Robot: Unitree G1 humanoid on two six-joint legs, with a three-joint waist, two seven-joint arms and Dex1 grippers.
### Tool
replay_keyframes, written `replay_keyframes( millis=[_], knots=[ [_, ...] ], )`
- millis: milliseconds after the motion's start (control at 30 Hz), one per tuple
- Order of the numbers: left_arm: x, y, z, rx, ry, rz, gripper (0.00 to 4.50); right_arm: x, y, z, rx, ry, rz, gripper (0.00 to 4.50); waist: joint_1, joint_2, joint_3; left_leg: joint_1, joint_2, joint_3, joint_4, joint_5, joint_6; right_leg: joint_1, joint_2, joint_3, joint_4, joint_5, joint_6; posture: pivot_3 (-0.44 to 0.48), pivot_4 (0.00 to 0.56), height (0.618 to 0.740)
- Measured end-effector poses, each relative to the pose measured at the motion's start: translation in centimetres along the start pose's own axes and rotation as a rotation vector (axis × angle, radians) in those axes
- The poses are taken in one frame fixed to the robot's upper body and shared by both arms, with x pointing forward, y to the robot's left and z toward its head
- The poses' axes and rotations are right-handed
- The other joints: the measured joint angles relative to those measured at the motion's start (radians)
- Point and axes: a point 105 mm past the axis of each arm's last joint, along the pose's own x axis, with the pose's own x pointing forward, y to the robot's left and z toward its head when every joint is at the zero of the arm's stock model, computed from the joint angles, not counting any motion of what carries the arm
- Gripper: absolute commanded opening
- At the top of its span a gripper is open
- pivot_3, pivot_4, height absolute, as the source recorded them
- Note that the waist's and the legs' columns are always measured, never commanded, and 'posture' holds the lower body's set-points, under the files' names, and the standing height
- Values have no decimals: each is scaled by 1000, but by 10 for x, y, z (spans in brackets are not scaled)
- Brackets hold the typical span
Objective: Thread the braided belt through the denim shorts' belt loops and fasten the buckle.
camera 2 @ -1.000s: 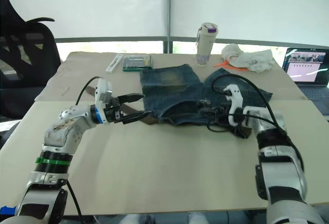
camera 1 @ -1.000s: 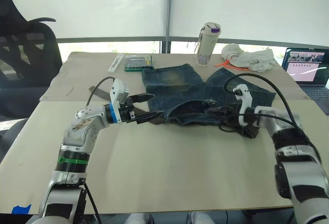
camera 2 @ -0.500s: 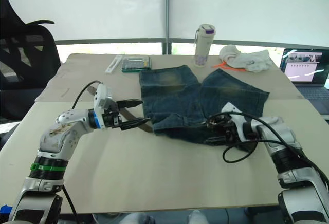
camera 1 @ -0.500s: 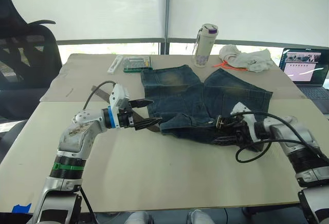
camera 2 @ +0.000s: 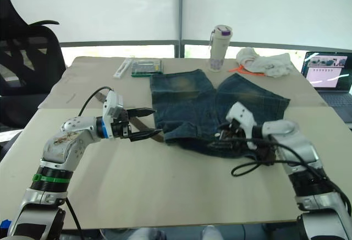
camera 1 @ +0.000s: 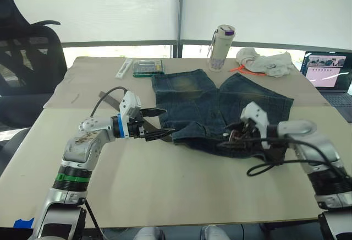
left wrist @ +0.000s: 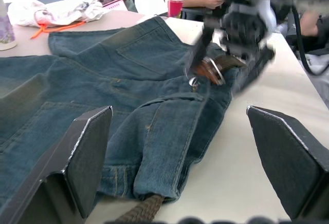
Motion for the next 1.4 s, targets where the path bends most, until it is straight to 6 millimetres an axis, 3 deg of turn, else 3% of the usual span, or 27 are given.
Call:
replay_keyframes(
  millis=[133, 367, 600, 700, 833, 900, 1033, 1167, 1400],
  knots=[
    [1, 2, -1, -2, 0, 8, 4425, 33, 0, -19, -18, 57, -62, 4500, 1, 0, 0, 1, 0, 0, 1, 0, 0, 0, 0, 0, 0, -1, 0, 0, 150, 737],
    [0, 5, -4, -9, 13, 30, 4425, 31, -7, -21, -81, 57, -87, 4500, 10, -1, 0, 1, 0, -1, 4, 0, 1, 2, 0, 0, 0, -1, 0, 0, 150, 737],
    [1, 5, -8, -20, 13, 41, 4425, 18, 4, -25, -66, 69, -11, 4500, 6, 0, 0, 0, 0, -1, 4, 0, 1, 0, 0, 0, 0, -1, 0, 0, 150, 737],
    [3, 4, -8, -22, 8, 44, 4500, 26, 1, -25, -85, 85, -49, 3707, 3, 0, 0, 0, 1, -1, 4, 0, 0, 0, 0, 0, 0, -1, 0, 0, 150, 737],
    [4, 5, -9, -20, 11, 48, 4500, 46, -3, -14, -48, 42, -104, 2272, -8, -1, 0, 1, 1, -1, 4, 0, 0, 0, 1, 0, 1, -1, 0, 0, 150, 737],
    [4, 5, -9, -20, 11, 52, 4500, 47, -7, -15, -23, 55, -125, 2288, -13, 0, 0, 1, 1, -1, 4, 0, 0, 0, 1, 0, 1, -1, -1, 0, 150, 737],
    [2, 4, -15, -30, 21, 59, 4500, 31, -23, -25, 28, 118, -204, 2288, 2, 0, 0, 1, 0, -1, 5, -1, 1, 2, -1, 0, 0, -1, 0, 0, 150, 737],
    [-1, 3, -22, -49, 32, 74, 4500, -7, -47, -48, 153, 195, -368, 2288, 35, 0, 0, 1, -1, -3, 7, -2, 3, 1, -2, 0, -2, -1, -1, 0, 150, 737],
    [1, 3, -22, -50, 23, 80, 4500, -43, -55, -70, 285, 215, -514, 2288, 41, 0, 0, -1, -1, -4, 6, -2, 3, 2, -2, 0, -1, -1, -1, 0, 150, 737]
  ],
)
